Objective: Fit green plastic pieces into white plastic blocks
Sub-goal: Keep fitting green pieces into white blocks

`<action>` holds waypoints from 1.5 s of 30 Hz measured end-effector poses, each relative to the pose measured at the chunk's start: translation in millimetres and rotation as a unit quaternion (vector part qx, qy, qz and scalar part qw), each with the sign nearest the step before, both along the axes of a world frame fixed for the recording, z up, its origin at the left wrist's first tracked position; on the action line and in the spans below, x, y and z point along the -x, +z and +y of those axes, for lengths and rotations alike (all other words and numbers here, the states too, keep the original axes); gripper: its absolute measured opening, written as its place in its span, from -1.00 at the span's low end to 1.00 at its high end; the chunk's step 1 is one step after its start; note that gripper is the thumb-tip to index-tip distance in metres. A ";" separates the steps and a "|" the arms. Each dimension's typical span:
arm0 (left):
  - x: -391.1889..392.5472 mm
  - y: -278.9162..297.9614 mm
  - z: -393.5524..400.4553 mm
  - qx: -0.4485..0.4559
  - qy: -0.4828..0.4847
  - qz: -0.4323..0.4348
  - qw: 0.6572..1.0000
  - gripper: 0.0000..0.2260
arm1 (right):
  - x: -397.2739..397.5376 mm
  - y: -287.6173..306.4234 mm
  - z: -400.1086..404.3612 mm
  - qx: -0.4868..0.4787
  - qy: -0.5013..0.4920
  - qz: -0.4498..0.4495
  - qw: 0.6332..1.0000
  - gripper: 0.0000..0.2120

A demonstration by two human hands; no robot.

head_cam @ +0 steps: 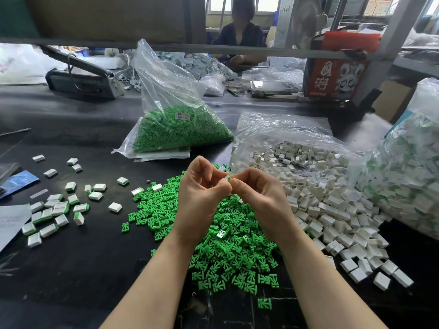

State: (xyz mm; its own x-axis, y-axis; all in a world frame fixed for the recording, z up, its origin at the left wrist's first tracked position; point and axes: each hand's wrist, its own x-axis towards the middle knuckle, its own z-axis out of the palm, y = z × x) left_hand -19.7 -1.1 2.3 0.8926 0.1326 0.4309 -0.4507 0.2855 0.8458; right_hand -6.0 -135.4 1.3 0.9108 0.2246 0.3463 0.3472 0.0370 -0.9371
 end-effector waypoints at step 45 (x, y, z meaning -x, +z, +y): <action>0.8 2.5 2.0 0.018 0.000 0.007 1.000 -0.73 | 1.5 1.7 3.1 -0.028 0.020 -0.008 0.999 -0.89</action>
